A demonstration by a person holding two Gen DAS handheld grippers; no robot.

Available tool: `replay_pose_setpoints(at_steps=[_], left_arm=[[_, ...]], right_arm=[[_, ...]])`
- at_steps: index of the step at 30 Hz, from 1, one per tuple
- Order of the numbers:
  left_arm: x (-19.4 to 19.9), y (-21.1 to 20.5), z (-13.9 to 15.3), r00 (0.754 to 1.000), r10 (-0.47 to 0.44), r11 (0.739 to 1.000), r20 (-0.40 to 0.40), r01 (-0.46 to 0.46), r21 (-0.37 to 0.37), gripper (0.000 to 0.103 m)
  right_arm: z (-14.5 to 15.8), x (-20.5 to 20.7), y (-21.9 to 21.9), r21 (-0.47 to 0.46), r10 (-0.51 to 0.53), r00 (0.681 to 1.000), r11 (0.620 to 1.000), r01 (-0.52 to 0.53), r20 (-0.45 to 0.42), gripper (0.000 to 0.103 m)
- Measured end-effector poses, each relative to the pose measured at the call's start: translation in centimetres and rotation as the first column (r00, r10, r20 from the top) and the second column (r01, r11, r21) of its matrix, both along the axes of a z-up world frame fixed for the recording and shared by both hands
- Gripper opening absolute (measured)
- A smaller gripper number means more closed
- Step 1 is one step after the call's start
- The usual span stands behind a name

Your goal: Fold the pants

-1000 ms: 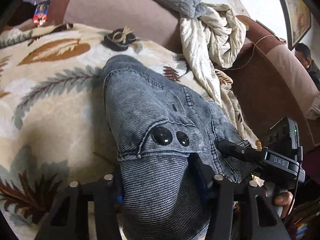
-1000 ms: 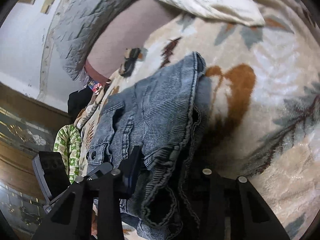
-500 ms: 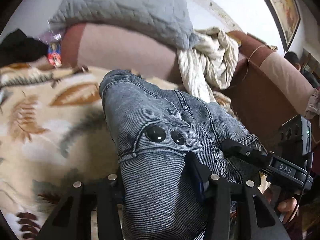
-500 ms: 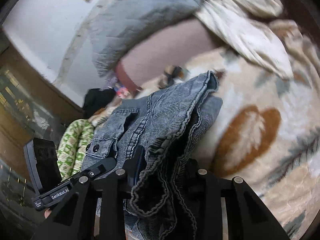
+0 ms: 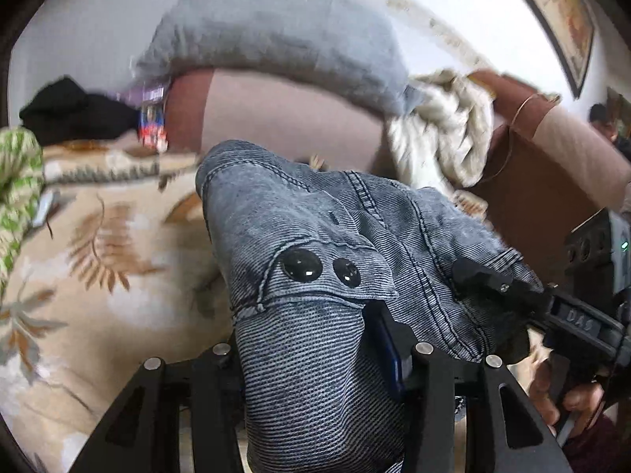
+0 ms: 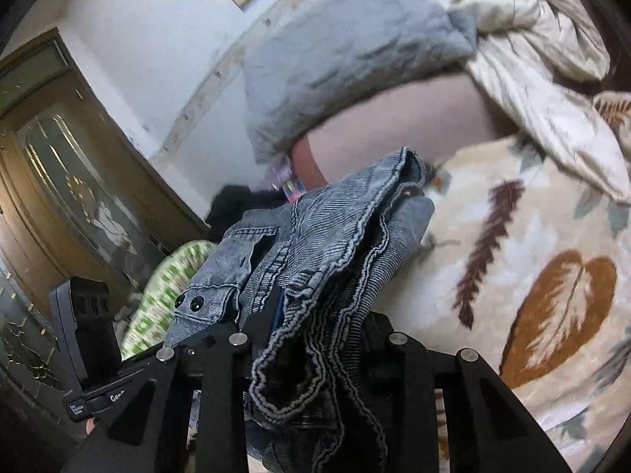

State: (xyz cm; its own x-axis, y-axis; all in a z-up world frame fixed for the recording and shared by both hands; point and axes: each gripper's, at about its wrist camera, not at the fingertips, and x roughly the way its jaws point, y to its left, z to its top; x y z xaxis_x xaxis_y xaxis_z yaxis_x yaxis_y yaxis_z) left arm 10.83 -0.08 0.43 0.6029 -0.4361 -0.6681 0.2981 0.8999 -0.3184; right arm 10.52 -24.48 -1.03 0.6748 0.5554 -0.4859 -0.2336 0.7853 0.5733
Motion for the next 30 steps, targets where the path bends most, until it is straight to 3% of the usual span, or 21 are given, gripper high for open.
replay_pose_setpoints(at_steps=[4,6,8,11,16,20,24,26,30], left_arm=[[2.4,-0.5,-5.1,0.991,0.007,0.998,-0.137,0.001,0.059,0.053],[2.9,-0.7,-6.5,0.987,0.026,0.995,-0.159,-0.01,0.104,0.069],[2.5,-0.9,-6.7,0.99,0.035,0.993,-0.135,-0.02,0.112,0.076],[2.1,-1.3,-6.3,0.993,0.06,0.981,-0.1,-0.04,0.191,0.09],[0.6,-1.5,-4.6,0.997,0.072,0.957,-0.01,-0.066,0.282,0.09],[-1.6,-1.0,-2.0,0.988,0.105,0.929,0.111,-0.137,0.344,0.091],[-4.0,-0.2,0.6,0.971,0.151,0.913,0.187,-0.209,0.351,0.096],[-5.4,0.3,1.6,0.961,0.169,0.909,0.22,-0.239,0.343,0.103],[-8.5,1.0,2.6,0.938,0.201,0.892,0.283,-0.295,0.342,0.103]], right_arm=[[-4.1,1.3,0.5,-0.047,-0.031,0.989,0.999,0.024,-0.142,0.034],[-6.4,1.9,1.0,-0.108,-0.058,0.969,0.994,0.033,-0.242,0.035],[-7.7,2.0,0.8,-0.132,-0.086,0.957,0.99,0.051,-0.277,0.041],[-7.8,2.1,0.4,-0.149,-0.099,0.949,0.987,0.055,-0.301,0.053],[-7.0,2.0,0.3,-0.175,-0.097,0.951,0.983,0.046,-0.295,0.058],[-5.1,0.6,-0.1,-0.219,-0.131,0.967,0.972,0.082,-0.22,0.058],[-2.0,-2.2,-0.3,-0.289,-0.18,0.983,0.943,0.165,-0.028,0.063],[-0.6,-3.8,-0.1,-0.305,-0.19,0.979,0.931,0.202,0.068,0.067],[1.3,-7.5,0.5,-0.288,-0.212,0.958,0.921,0.262,0.195,0.068]])
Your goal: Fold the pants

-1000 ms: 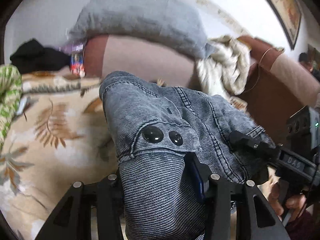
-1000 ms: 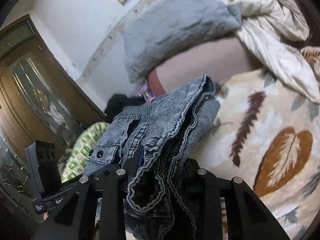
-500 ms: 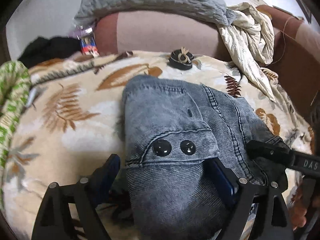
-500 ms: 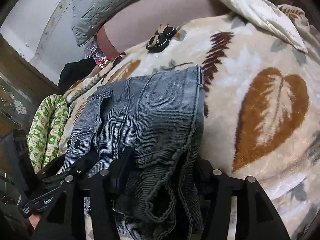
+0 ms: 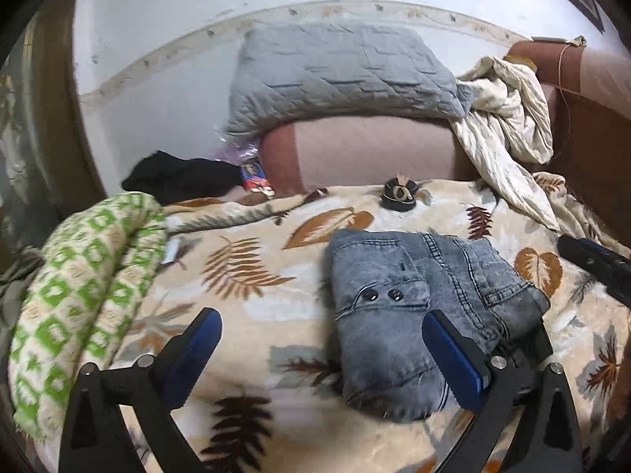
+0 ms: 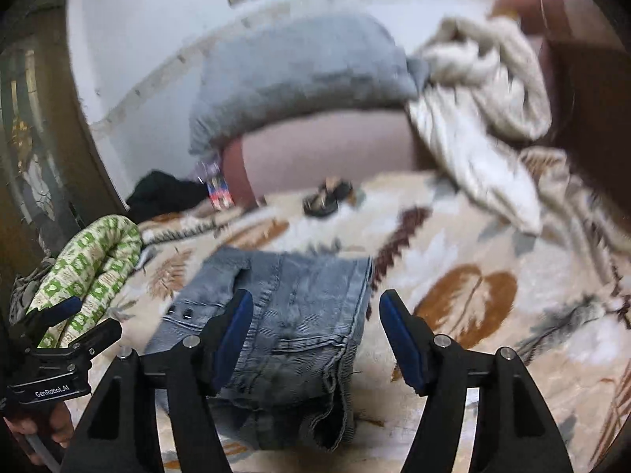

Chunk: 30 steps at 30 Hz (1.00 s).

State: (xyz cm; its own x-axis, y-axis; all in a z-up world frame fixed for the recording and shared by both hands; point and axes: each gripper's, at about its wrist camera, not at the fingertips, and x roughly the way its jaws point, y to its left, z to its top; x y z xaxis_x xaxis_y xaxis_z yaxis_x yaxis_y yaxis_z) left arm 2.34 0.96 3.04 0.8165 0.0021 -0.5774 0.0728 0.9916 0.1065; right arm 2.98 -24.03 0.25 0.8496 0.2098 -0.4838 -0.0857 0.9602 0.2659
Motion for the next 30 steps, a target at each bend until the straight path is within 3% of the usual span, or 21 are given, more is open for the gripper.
replay_pose_setpoints(at_steps=[3,12,30], left_arm=[[-1.5,0.5,0.2,1.0,0.014,1.0,0.008,-0.014,-0.021,0.103],[-2.7,1.6,-0.6,0.999,0.044,0.998,-0.003,-0.044,-0.036,0.103],[-1.2,1.8,-2.2,0.995,0.082,0.996,-0.05,-0.084,-0.028,0.103]], right_arm=[[0.4,-2.8,0.8,0.023,-0.022,0.998,1.0,0.021,0.055,0.073],[1.5,-8.0,3.8,-0.091,0.029,0.985,0.996,-0.014,0.173,0.075],[-1.8,-4.7,5.2,-0.082,0.057,0.997,0.995,-0.052,0.051,0.075]])
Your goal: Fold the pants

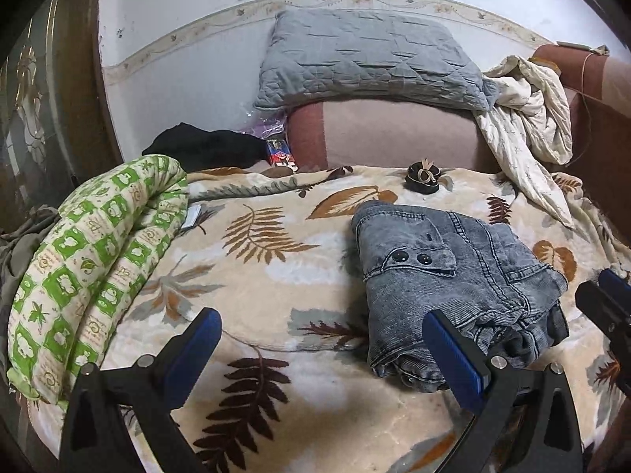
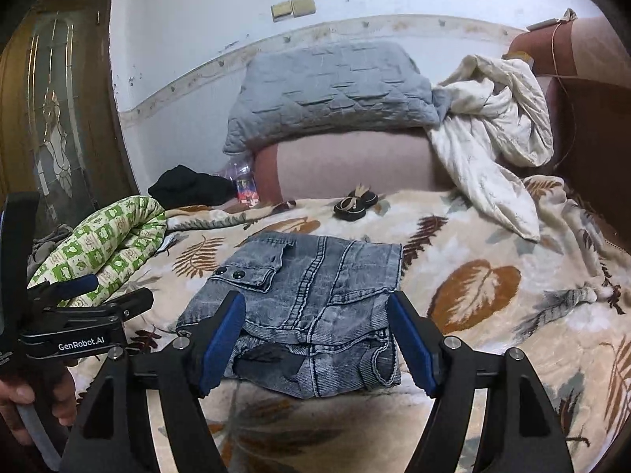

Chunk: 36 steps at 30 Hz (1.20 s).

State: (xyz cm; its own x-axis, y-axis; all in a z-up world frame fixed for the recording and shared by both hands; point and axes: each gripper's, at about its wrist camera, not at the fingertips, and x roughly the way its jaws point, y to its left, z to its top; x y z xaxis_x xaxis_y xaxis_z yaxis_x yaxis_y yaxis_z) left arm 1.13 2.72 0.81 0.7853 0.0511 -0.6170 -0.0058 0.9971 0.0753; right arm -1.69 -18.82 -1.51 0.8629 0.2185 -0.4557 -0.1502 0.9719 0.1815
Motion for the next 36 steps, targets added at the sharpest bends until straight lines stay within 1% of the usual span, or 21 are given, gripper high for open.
replay_pose_setpoints(at_steps=[6,16,21,25,28,36], left_arm=[[0.16,0.05,-0.32,1.0,0.016,1.0,-0.01,-0.016,0.003,0.103],[0.18,0.18,-0.31,0.999,0.032,0.999,-0.001,-0.032,0.022,0.103],[0.41,0.24,-0.61,0.999,0.038,0.999,-0.027,-0.038,0.022,0.103],[0.75,0.0,-0.86,0.996,0.071,0.995,-0.053,-0.067,0.072,0.103],[0.62,-0.25,-0.94,0.997,0.066,0.993,-0.047,-0.061,0.096,0.103],[0.37,-0.36,-0.68,0.998,0.045,0.996,-0.035,-0.042,0.079,0.103]], right_arm=[[-0.38,0.33,-0.23,0.014,-0.002,1.0,1.0,0.002,-0.024,0.075],[-0.6,0.42,-0.39,0.02,-0.005,0.999,1.0,0.006,-0.033,0.075],[-0.71,0.48,-0.47,0.022,-0.005,0.999,1.0,0.006,-0.037,0.075],[-0.7,0.58,-0.46,0.023,-0.005,0.999,1.0,0.006,-0.034,0.075],[-0.73,0.59,-0.43,0.024,-0.005,0.999,1.0,0.006,-0.037,0.075],[-0.71,0.54,-0.34,0.023,-0.004,0.999,1.0,0.005,-0.035,0.075]])
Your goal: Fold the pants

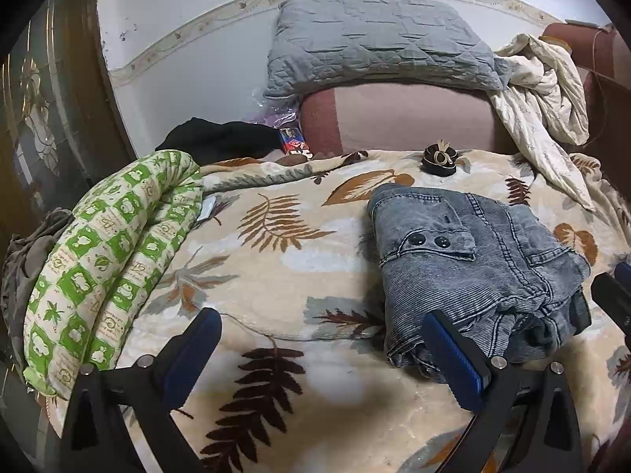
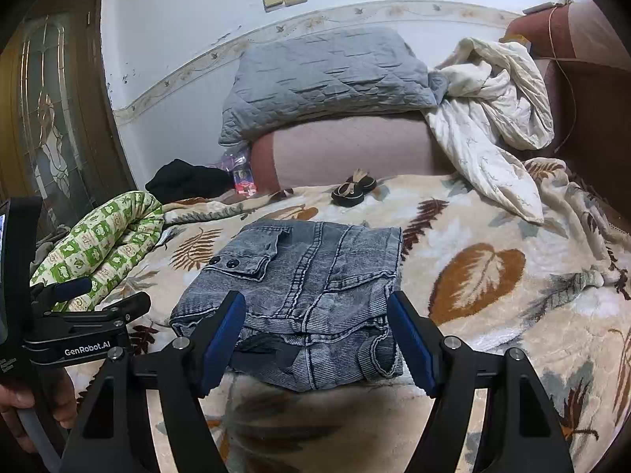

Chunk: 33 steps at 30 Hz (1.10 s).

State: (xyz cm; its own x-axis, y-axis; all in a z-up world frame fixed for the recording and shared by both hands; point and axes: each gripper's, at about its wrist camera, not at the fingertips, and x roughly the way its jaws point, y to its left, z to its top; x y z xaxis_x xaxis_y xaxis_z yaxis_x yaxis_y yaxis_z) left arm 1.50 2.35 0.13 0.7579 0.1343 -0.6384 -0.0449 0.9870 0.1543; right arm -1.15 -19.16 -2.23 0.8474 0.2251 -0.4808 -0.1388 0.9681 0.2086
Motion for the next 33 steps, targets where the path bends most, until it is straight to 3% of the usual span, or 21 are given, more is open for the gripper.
replay_pose_setpoints(at_steps=[13,33], left_arm=[[-0.69,-0.41,0.61,0.999,-0.008,1.0,0.039,0.009,-0.01,0.103],[-0.94,-0.67,0.75,0.999,-0.037,0.998,0.032,0.039,-0.041,0.103]], right_arm=[[-0.08,0.01,0.3,-0.009,0.005,1.0,1.0,-0.005,-0.005,0.075],[-0.24,0.09,0.54,-0.013,0.007,1.0,1.0,-0.007,-0.011,0.075]])
